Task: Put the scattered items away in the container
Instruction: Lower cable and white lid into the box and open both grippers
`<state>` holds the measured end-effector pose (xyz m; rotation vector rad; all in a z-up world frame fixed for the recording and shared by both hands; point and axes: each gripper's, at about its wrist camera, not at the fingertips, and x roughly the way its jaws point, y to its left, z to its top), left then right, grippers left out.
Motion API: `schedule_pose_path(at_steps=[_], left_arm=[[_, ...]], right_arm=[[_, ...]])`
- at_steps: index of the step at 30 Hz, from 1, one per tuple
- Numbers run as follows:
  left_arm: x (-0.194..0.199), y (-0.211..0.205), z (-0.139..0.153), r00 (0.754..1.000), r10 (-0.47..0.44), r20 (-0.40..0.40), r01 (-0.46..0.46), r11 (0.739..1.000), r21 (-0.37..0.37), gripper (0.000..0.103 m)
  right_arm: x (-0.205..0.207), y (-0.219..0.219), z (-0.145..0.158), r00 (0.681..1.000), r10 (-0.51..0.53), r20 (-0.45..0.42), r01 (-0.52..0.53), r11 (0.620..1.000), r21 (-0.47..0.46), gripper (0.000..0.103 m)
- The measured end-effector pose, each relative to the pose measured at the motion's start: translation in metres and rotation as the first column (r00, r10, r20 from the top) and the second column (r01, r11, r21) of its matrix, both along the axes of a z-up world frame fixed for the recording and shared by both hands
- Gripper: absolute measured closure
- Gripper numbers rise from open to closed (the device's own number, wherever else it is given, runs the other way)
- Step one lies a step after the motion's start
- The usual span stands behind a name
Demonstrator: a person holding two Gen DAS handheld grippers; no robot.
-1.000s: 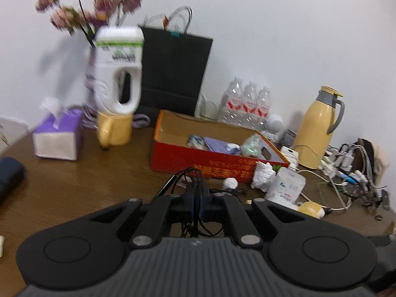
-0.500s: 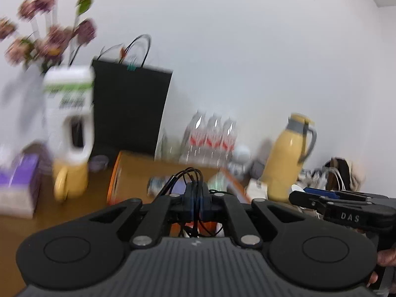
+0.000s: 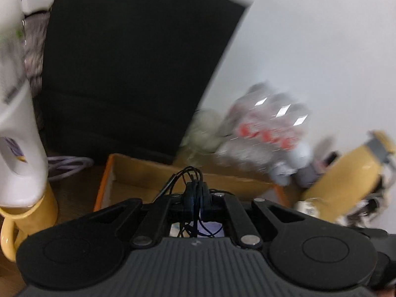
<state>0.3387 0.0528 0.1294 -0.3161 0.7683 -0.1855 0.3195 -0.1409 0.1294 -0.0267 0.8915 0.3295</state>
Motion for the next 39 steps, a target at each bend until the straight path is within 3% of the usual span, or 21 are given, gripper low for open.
schedule_pose_path(at_steps=[3, 6, 13, 15, 16, 20, 23, 24, 29, 39], left_arm=[[0.033, -0.006, -0.024, 0.997, 0.030, -0.072, -0.026, 0.998, 0.064, 0.098], [0.054, -0.009, -0.045, 0.993, 0.046, -0.108, -0.030, 0.989, 0.143, 0.098], [0.076, -0.018, -0.074, 0.981, 0.041, -0.192, -0.001, 0.979, 0.203, 0.095], [0.076, -0.019, -0.073, 0.978, 0.044, -0.204, 0.003, 0.975, 0.222, 0.089], [0.074, -0.019, -0.070, 0.978, 0.042, -0.206, 0.006, 0.973, 0.229, 0.079], [0.060, -0.017, -0.043, 0.984, 0.024, -0.178, 0.022, 0.967, 0.253, 0.047], [0.051, -0.017, -0.021, 0.983, 0.019, -0.182, 0.030, 0.964, 0.265, 0.029], [0.048, -0.018, -0.014, 0.983, 0.023, -0.184, 0.029, 0.960, 0.278, 0.025], [0.027, -0.014, 0.011, 0.970, 0.065, -0.232, 0.017, 0.942, 0.336, 0.004], [-0.018, -0.001, 0.056, 0.969, 0.131, -0.208, -0.059, 0.946, 0.320, 0.000]], right_arm=[[0.032, -0.004, -0.035, 0.992, -0.027, -0.127, 0.023, 0.999, -0.034, 0.065], [0.045, -0.005, -0.059, 0.980, -0.037, -0.194, 0.030, 0.999, -0.041, 0.065], [0.059, 0.009, -0.085, 0.971, -0.045, -0.236, 0.013, 0.991, -0.136, 0.065], [0.060, 0.012, -0.085, 0.971, -0.053, -0.232, 0.014, 0.986, -0.165, 0.065], [0.061, 0.014, -0.084, 0.969, -0.060, -0.240, 0.016, 0.984, -0.178, 0.065], [0.064, 0.012, -0.068, 0.962, -0.072, -0.264, 0.032, 0.988, -0.153, 0.064], [0.061, 0.015, -0.045, 0.963, -0.062, -0.262, 0.034, 0.993, -0.112, 0.048], [0.059, 0.016, -0.035, 0.964, -0.060, -0.260, 0.036, 0.995, -0.094, 0.043], [0.053, 0.026, 0.002, 0.968, -0.049, -0.247, 0.036, 0.998, -0.056, 0.038], [0.019, 0.029, 0.050, 0.978, -0.087, -0.187, 0.068, 0.992, -0.108, 0.025]])
